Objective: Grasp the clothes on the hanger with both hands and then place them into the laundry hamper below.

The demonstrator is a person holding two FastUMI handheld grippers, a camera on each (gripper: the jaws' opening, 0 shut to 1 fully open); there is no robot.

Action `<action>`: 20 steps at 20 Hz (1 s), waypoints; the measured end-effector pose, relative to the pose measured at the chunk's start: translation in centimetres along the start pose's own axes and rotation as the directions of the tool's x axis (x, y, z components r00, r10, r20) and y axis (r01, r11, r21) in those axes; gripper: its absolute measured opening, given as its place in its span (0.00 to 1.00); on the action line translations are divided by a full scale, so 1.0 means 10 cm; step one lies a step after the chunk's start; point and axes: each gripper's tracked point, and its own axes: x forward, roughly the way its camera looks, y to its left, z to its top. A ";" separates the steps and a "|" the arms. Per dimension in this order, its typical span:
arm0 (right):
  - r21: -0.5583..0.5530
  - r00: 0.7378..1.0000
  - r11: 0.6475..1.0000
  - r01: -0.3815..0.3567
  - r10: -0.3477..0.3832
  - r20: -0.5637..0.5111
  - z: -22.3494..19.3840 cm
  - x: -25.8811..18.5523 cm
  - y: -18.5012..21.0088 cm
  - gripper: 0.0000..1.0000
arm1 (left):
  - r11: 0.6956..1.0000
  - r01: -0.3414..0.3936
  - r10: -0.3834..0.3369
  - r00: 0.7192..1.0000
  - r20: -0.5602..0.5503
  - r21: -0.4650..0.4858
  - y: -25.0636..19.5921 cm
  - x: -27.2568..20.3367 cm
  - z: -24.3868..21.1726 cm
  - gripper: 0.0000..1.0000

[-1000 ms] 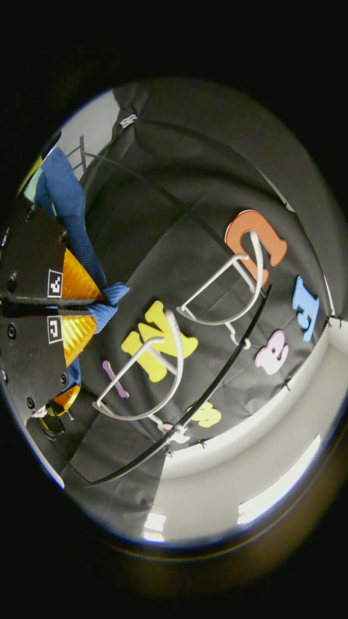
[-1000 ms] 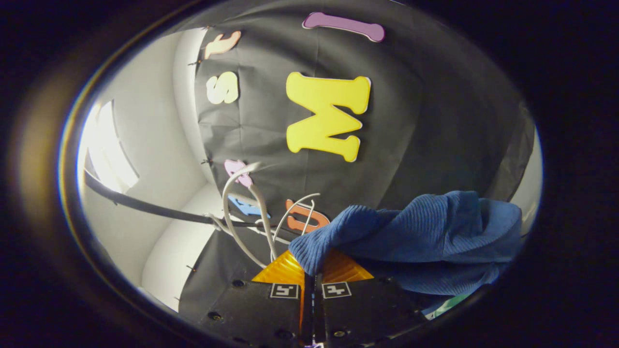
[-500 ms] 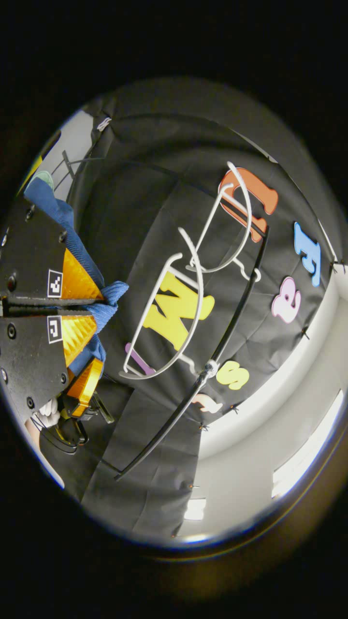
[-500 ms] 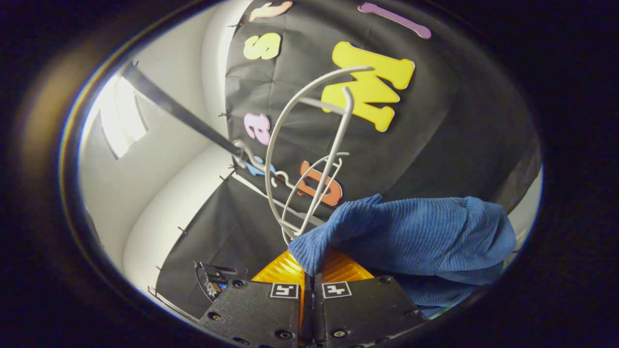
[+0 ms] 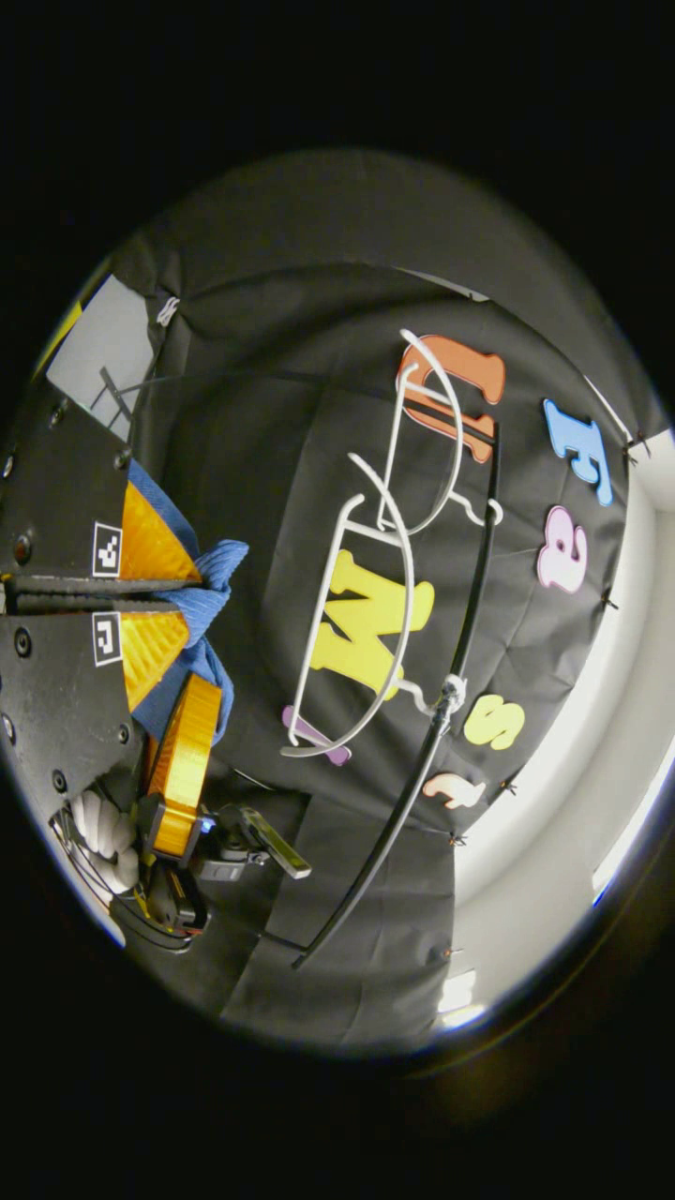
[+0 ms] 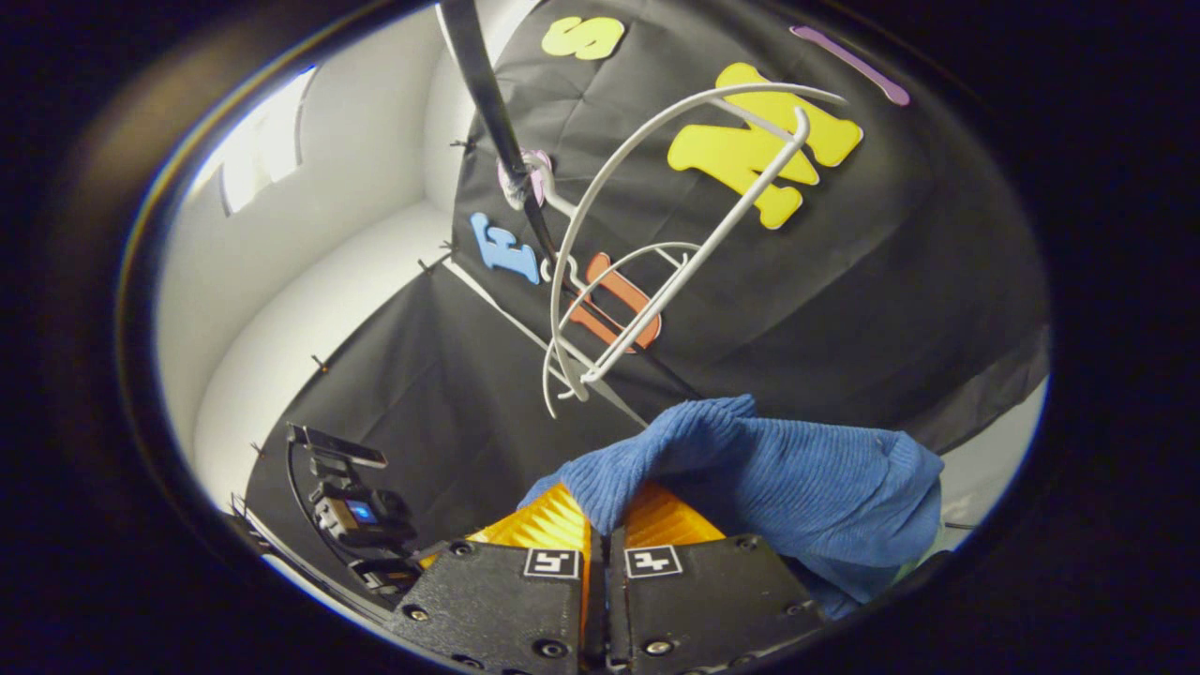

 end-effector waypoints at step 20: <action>-0.195 0.802 0.879 0.434 -0.476 -0.361 -1.67 0.04 -1.70 0.05 | 0.974 -0.228 0.203 0.877 -0.436 -0.005 0.92 0.41 -2.22 0.00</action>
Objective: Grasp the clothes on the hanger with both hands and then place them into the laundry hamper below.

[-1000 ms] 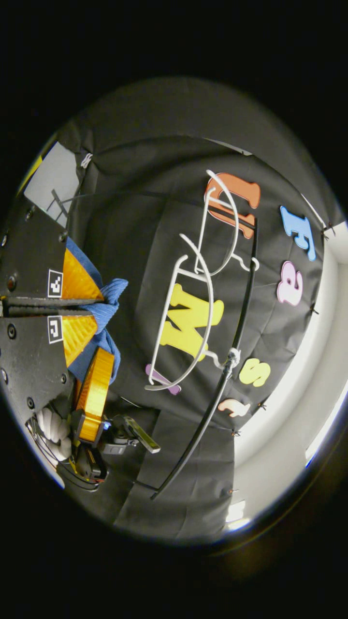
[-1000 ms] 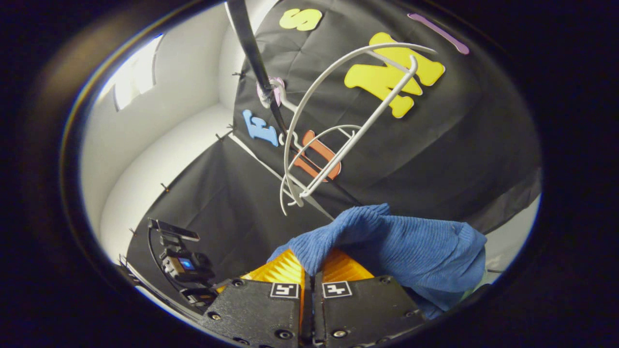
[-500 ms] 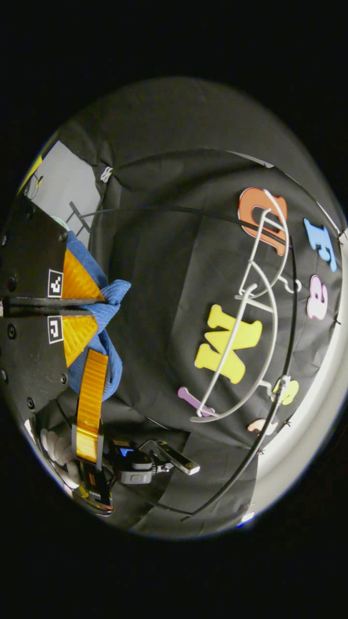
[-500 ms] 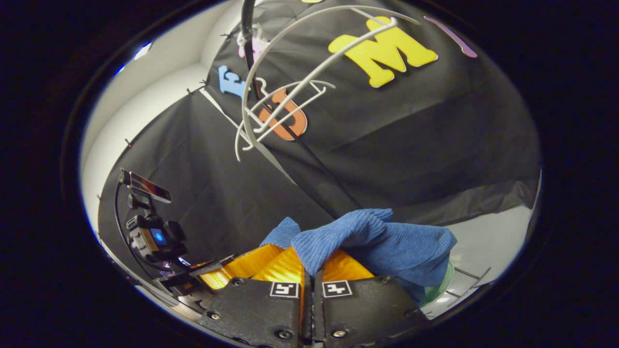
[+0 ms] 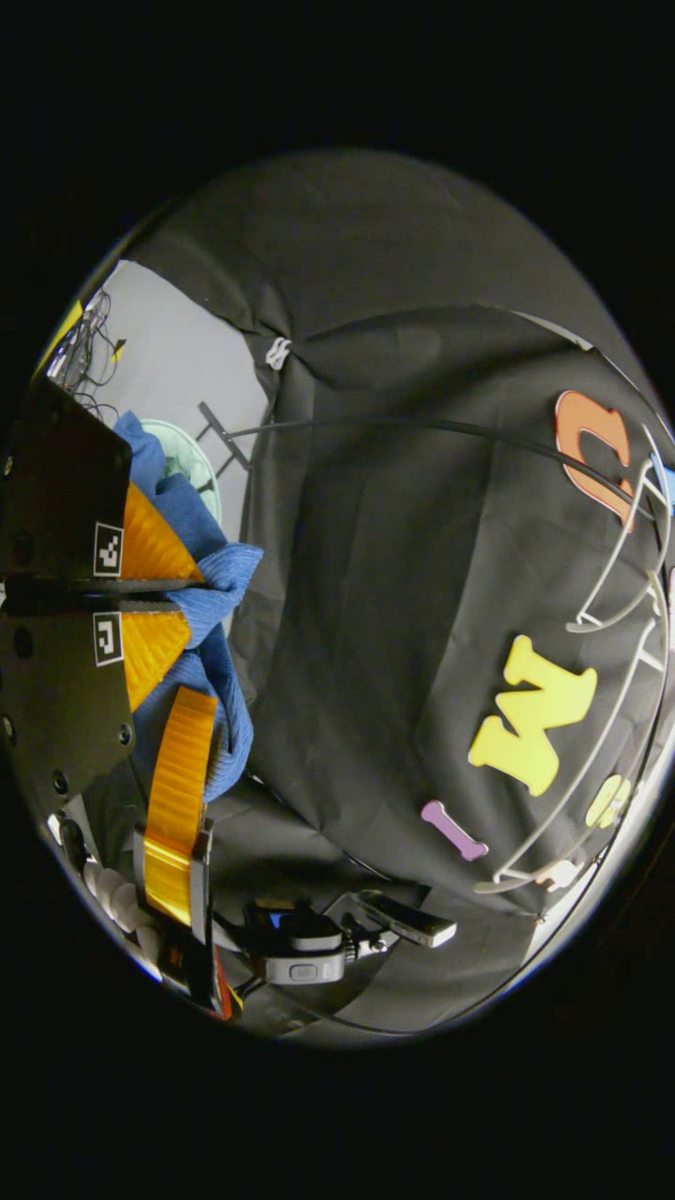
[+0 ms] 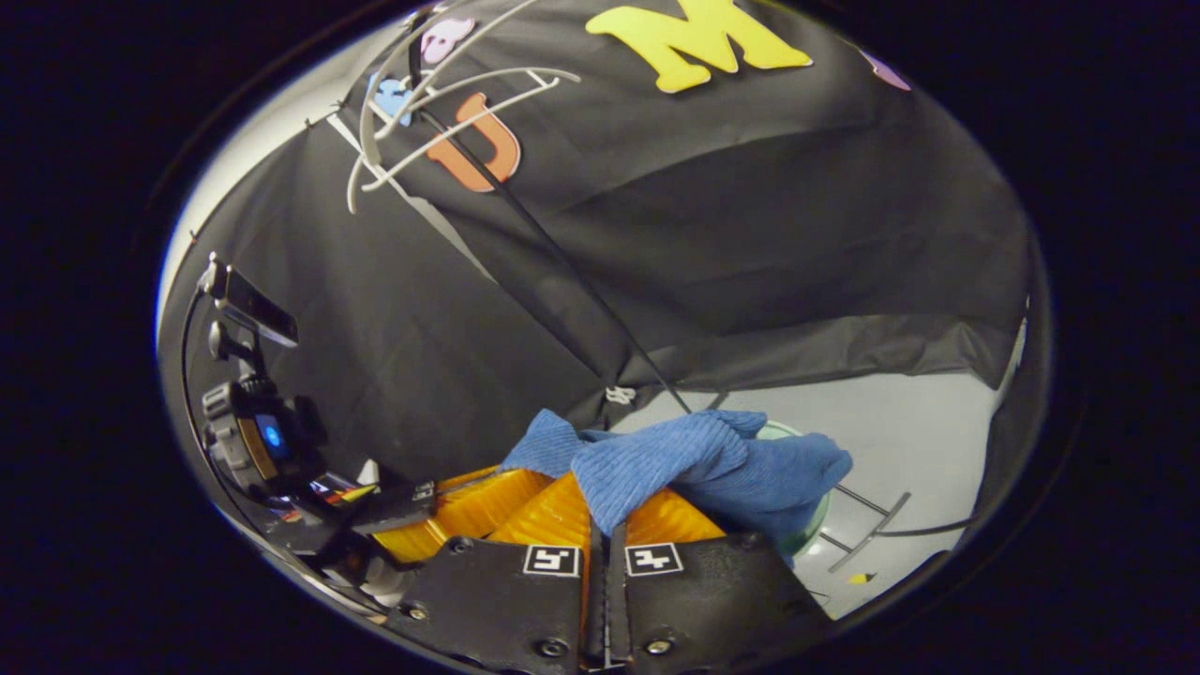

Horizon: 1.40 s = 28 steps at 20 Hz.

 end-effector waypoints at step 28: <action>-0.013 0.959 0.981 0.195 -0.194 -0.208 -0.78 0.51 -0.61 0.48 | 0.991 -0.133 0.128 0.969 -0.209 -0.008 0.46 0.34 -0.80 0.78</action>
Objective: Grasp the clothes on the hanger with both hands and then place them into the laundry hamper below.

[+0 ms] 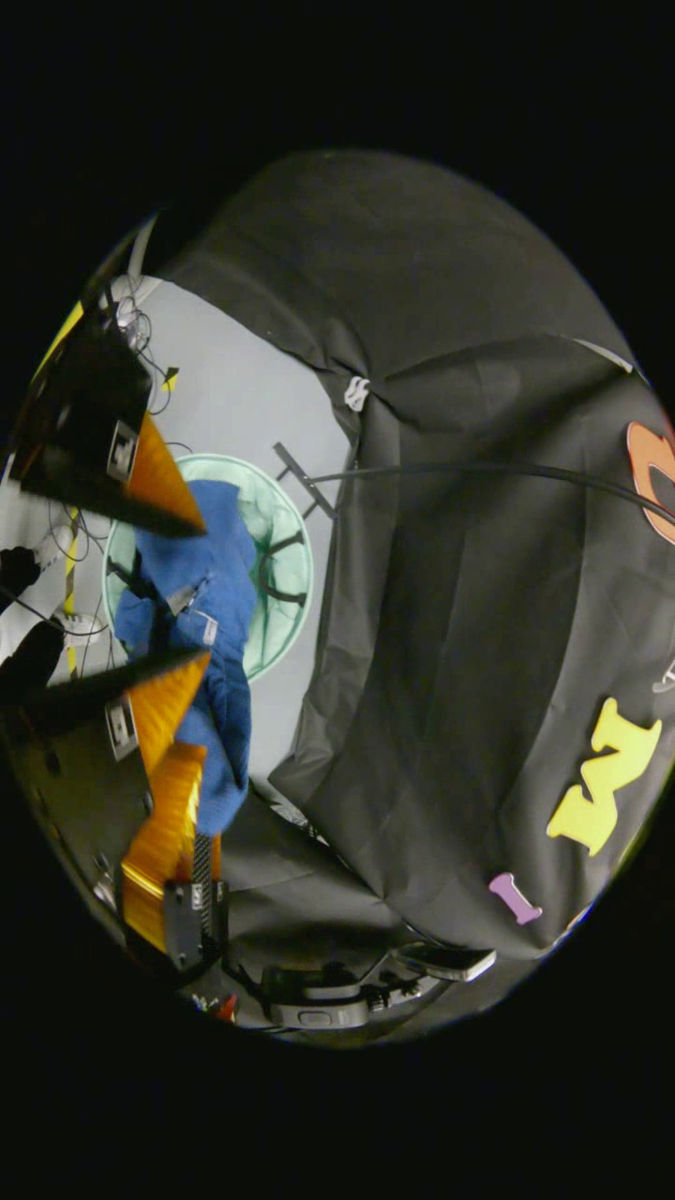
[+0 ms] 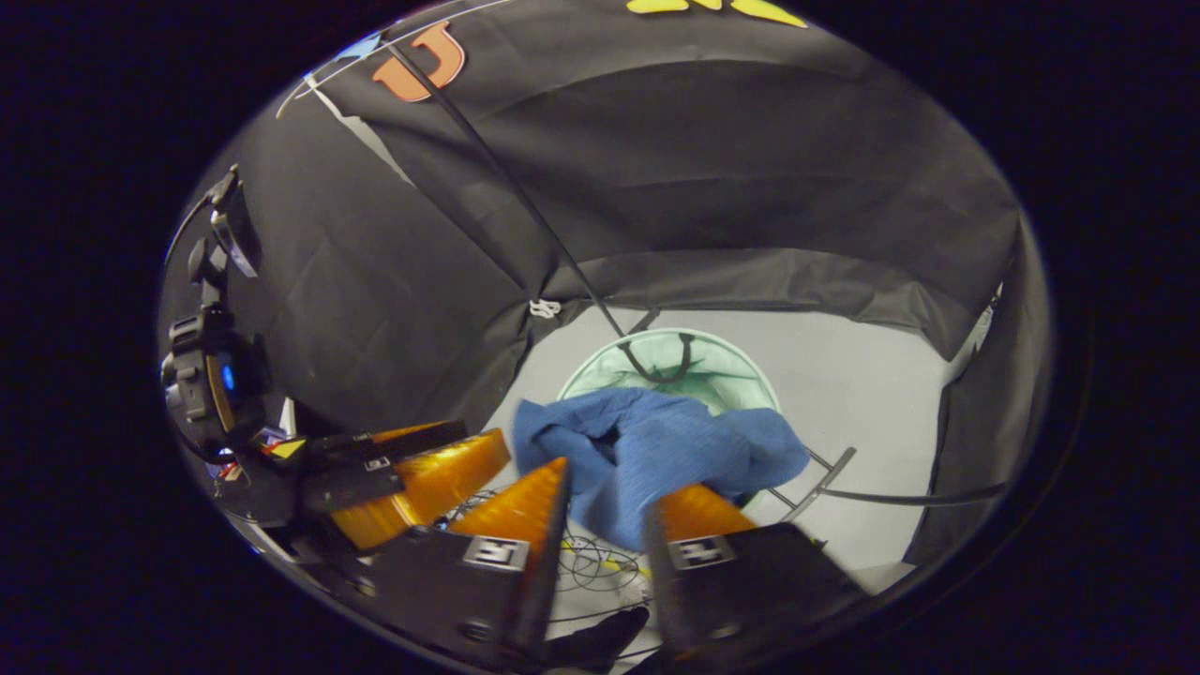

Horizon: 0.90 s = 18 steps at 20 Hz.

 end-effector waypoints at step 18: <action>0.005 0.985 1.000 0.005 -0.006 0.174 0.31 -0.49 0.16 0.92 | 0.997 -0.074 0.072 0.990 0.122 0.016 0.12 -0.41 0.25 1.00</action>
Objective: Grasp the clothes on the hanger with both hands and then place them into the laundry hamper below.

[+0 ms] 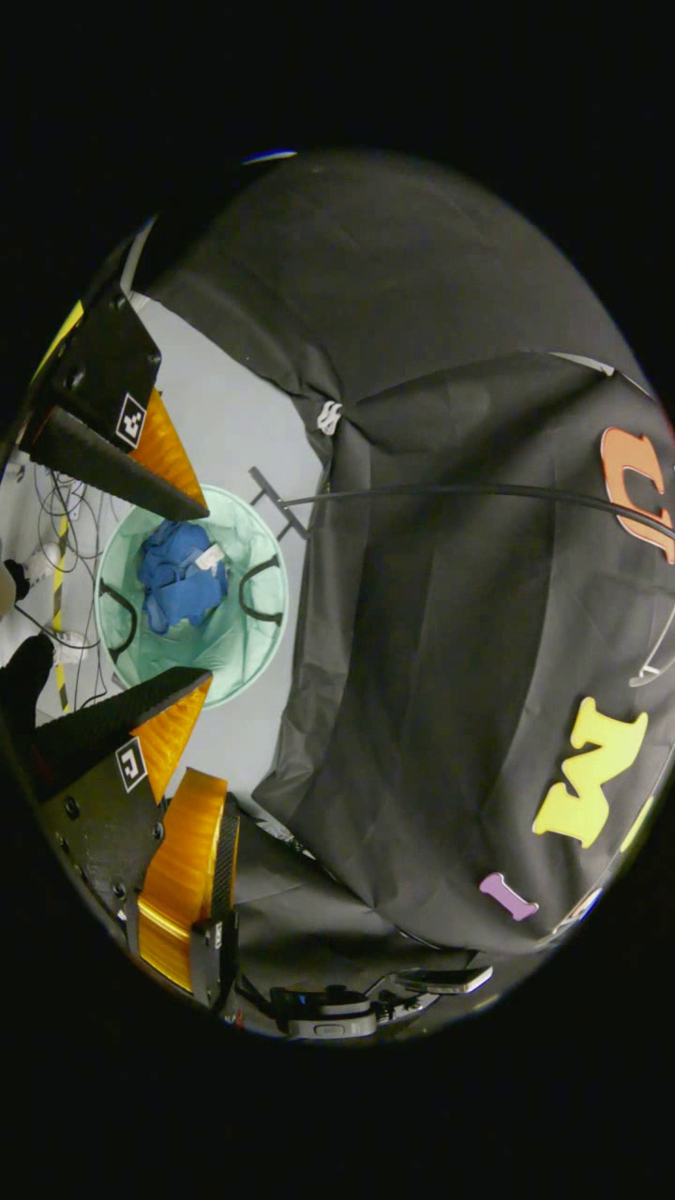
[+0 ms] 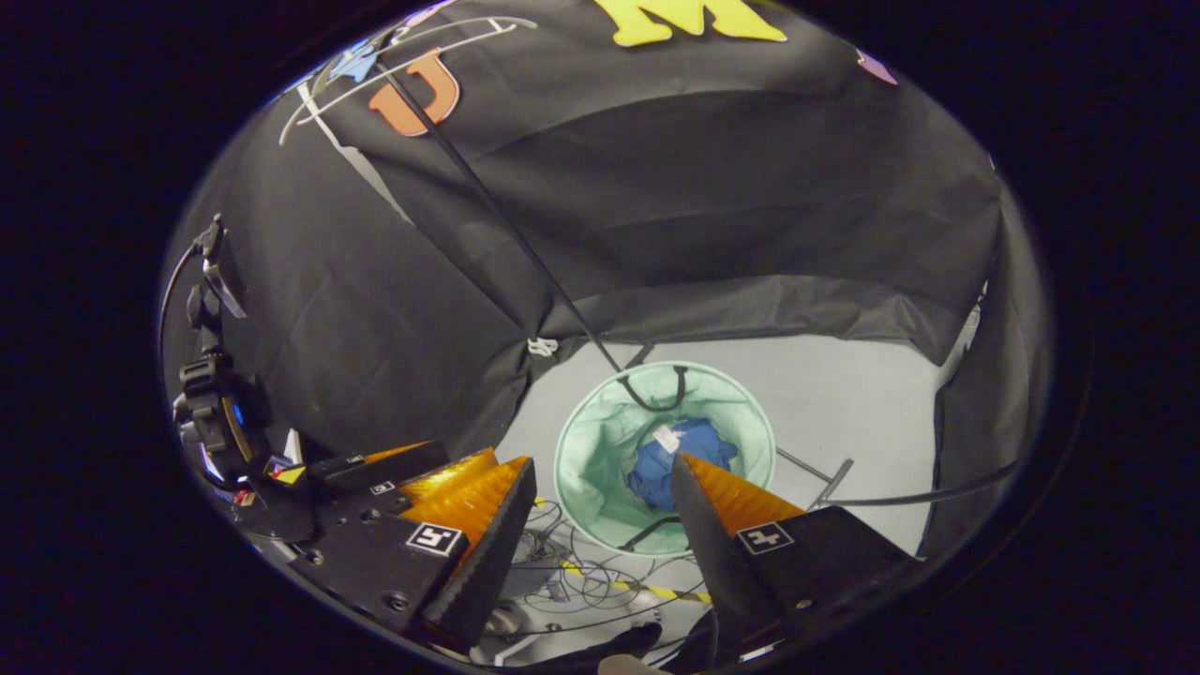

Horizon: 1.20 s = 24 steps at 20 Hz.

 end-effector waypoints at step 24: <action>-0.086 0.687 0.964 0.250 -0.115 0.717 0.90 -3.35 0.86 0.99 | 0.973 0.046 -0.169 0.809 0.562 0.226 -0.43 -2.63 1.49 1.00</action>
